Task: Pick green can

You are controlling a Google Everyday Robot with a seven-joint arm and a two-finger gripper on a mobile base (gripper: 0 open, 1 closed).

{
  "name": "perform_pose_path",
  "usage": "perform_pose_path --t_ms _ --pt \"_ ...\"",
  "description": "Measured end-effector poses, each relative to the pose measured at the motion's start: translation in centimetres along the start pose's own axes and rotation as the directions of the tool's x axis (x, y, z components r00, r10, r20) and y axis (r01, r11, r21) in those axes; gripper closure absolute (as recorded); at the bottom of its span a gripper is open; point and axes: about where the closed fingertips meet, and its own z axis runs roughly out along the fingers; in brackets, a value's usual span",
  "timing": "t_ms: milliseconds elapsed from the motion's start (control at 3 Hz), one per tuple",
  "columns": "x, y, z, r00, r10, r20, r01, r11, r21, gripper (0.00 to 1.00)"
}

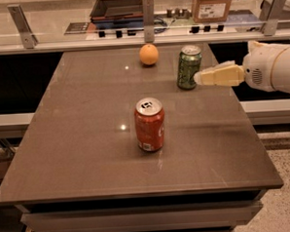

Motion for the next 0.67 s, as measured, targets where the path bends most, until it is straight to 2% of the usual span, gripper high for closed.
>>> perform_pose_path --t_ms 333,667 --pt "-0.1 0.0 1.9 0.998 0.035 0.049 -0.034 0.9989 -0.032 0.0" --pt "-0.2 0.7 4.3 0.993 0.069 0.093 -0.061 0.9945 -0.085 0.0"
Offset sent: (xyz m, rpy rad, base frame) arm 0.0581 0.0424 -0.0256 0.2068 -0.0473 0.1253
